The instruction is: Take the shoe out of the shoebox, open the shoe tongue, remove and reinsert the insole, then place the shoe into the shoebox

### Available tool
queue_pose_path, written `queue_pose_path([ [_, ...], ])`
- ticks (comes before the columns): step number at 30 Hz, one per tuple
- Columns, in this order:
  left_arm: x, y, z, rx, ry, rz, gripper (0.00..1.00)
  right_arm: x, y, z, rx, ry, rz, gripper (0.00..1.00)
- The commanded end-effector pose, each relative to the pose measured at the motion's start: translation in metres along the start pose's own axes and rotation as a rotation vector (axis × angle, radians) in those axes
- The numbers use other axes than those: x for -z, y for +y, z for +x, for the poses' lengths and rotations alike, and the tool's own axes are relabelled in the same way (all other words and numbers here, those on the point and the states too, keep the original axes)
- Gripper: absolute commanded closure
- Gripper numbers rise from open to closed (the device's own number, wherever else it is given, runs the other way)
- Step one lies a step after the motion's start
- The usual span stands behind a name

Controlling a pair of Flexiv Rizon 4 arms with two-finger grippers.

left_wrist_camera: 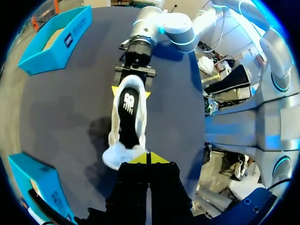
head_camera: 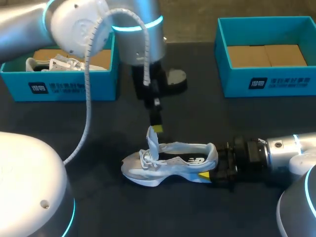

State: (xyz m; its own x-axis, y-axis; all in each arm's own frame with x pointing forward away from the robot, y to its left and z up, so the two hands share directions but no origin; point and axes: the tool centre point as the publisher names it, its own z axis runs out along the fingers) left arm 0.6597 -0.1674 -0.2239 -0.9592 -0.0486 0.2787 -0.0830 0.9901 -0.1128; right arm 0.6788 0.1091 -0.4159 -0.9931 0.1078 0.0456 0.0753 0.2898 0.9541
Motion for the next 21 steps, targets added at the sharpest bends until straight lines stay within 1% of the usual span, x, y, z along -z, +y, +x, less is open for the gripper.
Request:
queue_pose_path([
  [1,-0.026,-0.015,-0.007,-0.049,0.026,0.025,1.0,-0.001,-0.001,0.0,-0.001,-0.002,0.002,1.0],
  [3,-0.038,-0.021,-0.008,-0.054,0.02,0.031,1.0,-0.001,-0.001,0.0,-0.001,-0.002,0.002,1.0],
  [4,-0.043,-0.022,-0.008,-0.073,0.039,0.041,1.0,-0.001,-0.001,0.0,-0.001,-0.002,0.002,1.0],
  [5,-0.049,-0.025,-0.009,-0.06,0.023,0.042,1.0,-0.001,-0.001,0.0,-0.001,-0.002,0.002,1.0],
  [16,-0.049,-0.025,-0.009,-0.06,0.023,0.042,1.0,-0.001,-0.001,0.0,-0.001,-0.002,0.002,1.0],
  [17,-0.051,-0.027,-0.011,-0.067,0.002,0.031,1.0,-0.001,-0.001,0.0,-0.001,-0.002,0.002,1.0],
  [18,-0.056,-0.03,-0.013,-0.071,0.003,0.014,1.0,-0.001,-0.001,0.0,-0.001,-0.002,0.002,1.0],
  [20,-0.07,-0.034,-0.016,-0.107,-0.006,0.01,1.0,-0.001,-0.001,0.0,-0.001,-0.002,0.002,1.0],
  [21,-0.078,-0.037,-0.019,-0.089,0.002,-0.003,1.0,-0.001,-0.001,0.0,-0.001,-0.002,0.002,1.0],
])
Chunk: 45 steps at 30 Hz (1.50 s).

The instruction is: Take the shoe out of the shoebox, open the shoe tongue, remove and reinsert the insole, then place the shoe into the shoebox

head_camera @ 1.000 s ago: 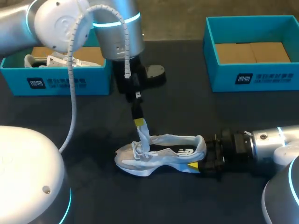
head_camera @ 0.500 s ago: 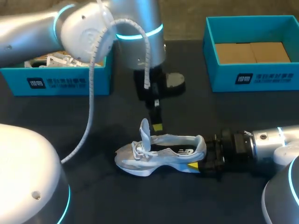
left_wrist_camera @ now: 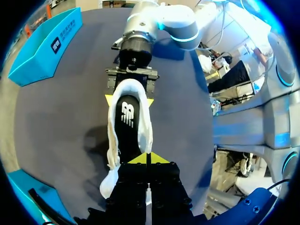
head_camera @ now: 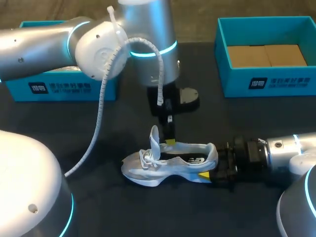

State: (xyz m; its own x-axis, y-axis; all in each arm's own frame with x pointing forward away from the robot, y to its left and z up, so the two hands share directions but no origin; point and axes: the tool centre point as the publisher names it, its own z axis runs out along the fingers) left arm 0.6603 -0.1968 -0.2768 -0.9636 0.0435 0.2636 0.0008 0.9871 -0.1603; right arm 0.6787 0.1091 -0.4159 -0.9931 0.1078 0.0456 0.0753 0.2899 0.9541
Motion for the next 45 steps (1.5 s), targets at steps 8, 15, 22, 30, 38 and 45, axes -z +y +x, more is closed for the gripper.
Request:
queue_pose_path([
  [8,-0.066,-0.022,-0.025,-0.018,0.027,-0.049,1.0,-0.001,-0.001,0.0,-0.001,-0.002,0.002,1.0],
  [15,-0.087,-0.025,-0.033,-0.002,0.066,-0.072,1.0,-0.001,-0.001,0.0,-0.001,-0.002,0.002,1.0],
  [22,-0.103,-0.014,-0.021,-0.017,0.098,-0.083,1.0,-0.001,-0.001,0.0,-0.001,-0.002,0.002,1.0],
  [30,-0.116,0.0,-0.016,-0.011,0.114,-0.096,1.0,-0.001,-0.001,0.0,-0.001,-0.002,0.002,1.0],
  [38,-0.117,0.007,-0.007,-0.012,0.051,-0.09,0.95,-0.001,-0.001,0.0,-0.001,-0.002,0.002,1.0],
  [45,-0.124,0.006,-0.009,-0.012,0.008,-0.099,0.64,-0.001,-0.001,0.0,-0.001,-0.002,0.002,1.0],
])
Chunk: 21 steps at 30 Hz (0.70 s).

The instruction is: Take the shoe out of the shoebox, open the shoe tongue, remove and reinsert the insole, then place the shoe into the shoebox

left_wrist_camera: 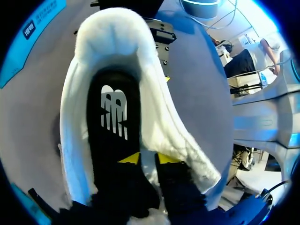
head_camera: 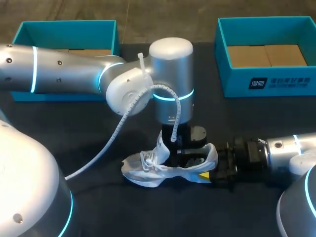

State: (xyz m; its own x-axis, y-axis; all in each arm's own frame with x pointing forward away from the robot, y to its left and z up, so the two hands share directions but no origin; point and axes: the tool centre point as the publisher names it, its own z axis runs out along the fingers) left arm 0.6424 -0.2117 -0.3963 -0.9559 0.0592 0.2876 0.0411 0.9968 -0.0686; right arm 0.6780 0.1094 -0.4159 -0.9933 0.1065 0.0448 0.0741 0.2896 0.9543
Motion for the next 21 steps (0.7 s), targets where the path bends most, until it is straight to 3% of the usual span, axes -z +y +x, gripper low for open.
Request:
queue_pose_path([
  [1,-0.006,0.001,0.004,0.006,-0.028,-0.002,0.65,-0.001,-0.001,-0.001,-0.002,-0.003,0.002,1.0],
  [15,-0.019,-0.006,-0.017,0.02,-0.209,0.02,0.7,-0.001,-0.001,-0.001,-0.002,-0.003,0.002,1.0],
  [21,-0.023,-0.007,-0.027,0.041,-0.307,-0.006,0.74,-0.001,-0.001,-0.001,-0.002,-0.003,0.002,1.0],
])
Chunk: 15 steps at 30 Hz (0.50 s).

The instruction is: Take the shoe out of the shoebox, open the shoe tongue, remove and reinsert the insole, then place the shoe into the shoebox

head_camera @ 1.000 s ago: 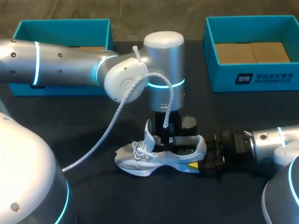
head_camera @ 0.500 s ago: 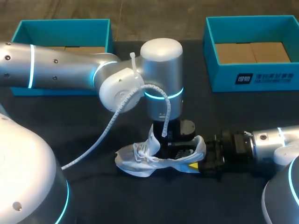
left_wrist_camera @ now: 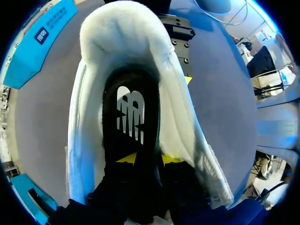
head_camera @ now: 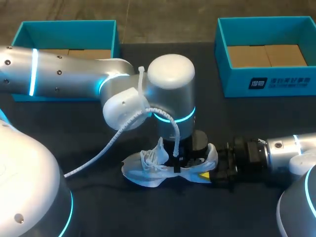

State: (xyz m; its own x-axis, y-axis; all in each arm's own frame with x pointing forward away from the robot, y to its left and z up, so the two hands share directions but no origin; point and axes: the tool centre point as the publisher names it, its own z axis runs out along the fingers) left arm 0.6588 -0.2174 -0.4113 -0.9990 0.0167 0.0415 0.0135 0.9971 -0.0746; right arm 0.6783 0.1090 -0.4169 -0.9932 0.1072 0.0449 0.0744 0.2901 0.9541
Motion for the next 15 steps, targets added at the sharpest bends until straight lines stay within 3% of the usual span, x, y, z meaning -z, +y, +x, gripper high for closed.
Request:
queue_pose_path([
  [1,-0.015,-0.003,-0.006,0.013,-0.069,-0.021,0.74,-0.001,0.0,0.0,-0.002,-0.002,0.002,1.0],
  [10,-0.021,-0.002,-0.031,0.045,-0.141,-0.055,0.81,-0.001,0.0,0.0,-0.002,-0.002,0.002,1.0],
  [11,-0.021,-0.002,-0.034,0.046,-0.135,-0.054,0.84,-0.001,0.0,0.0,-0.002,-0.002,0.002,1.0],
  [13,-0.021,0.0,-0.036,0.05,-0.134,-0.054,0.99,-0.001,0.0,0.0,-0.002,-0.002,0.002,1.0],
  [15,-0.02,0.001,-0.038,0.055,-0.137,-0.053,1.0,-0.001,0.0,0.0,-0.002,-0.002,0.002,1.0],
])
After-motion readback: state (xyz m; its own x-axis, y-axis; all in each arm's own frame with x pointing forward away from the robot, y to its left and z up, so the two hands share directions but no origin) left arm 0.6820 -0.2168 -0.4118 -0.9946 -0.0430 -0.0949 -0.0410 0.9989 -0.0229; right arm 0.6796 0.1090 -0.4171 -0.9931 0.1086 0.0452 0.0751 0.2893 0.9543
